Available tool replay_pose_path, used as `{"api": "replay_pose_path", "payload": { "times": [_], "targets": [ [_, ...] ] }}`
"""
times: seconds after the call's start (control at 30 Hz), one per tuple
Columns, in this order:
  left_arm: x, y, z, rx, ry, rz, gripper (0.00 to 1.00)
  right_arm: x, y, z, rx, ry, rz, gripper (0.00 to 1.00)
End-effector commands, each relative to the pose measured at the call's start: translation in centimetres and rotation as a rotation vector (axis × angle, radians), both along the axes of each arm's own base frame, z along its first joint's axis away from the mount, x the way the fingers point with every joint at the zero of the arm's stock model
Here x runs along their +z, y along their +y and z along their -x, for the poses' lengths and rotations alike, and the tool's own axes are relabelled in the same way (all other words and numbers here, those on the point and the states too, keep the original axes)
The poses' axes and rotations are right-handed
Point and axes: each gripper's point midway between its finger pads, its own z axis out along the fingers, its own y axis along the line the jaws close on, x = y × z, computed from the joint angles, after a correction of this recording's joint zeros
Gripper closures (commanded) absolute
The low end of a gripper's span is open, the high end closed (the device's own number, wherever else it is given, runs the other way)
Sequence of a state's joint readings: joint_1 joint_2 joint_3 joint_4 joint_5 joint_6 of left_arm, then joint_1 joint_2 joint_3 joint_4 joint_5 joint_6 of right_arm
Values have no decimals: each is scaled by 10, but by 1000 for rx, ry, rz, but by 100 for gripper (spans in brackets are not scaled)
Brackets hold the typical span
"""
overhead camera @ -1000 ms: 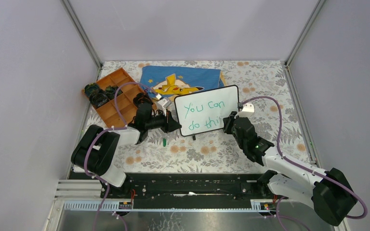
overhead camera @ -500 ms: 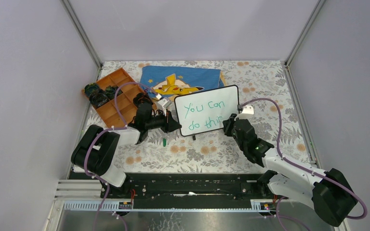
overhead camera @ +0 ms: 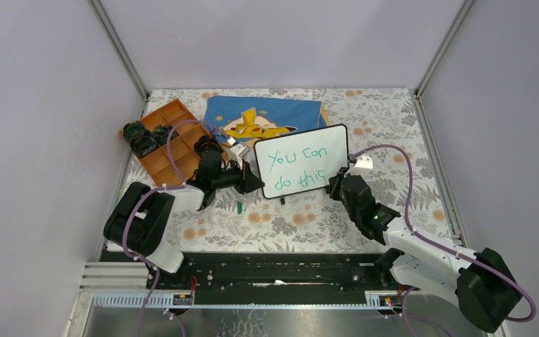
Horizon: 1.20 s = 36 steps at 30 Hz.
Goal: Write a sentence on the whiteboard
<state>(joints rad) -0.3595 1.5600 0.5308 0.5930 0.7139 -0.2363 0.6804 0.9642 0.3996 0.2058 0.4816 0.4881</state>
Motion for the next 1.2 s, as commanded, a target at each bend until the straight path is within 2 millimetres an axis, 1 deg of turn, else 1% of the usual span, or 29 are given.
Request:
{"api": "replay_pose_path", "payload": {
  "times": [0.0,0.3,0.67,0.87,1.17],
  "targets": [
    [-8,1,-3,7,-2,-38,80,4,-13,-4,-70,-23,6,100],
    [-8,0,-3,7,-1,-38,80,-5,-13,0,-61,1,23,100],
    [-7,0,-3,6,-4,-39,80,-10,-4,5,4,20,13,100],
    [-8,0,-2,5,-4,-39,80,-7,6,4,42,15,-16,100],
    [-8,0,-2,4,-1,-39,80,-4,15,2,67,14,-45,100]
  ]
}}
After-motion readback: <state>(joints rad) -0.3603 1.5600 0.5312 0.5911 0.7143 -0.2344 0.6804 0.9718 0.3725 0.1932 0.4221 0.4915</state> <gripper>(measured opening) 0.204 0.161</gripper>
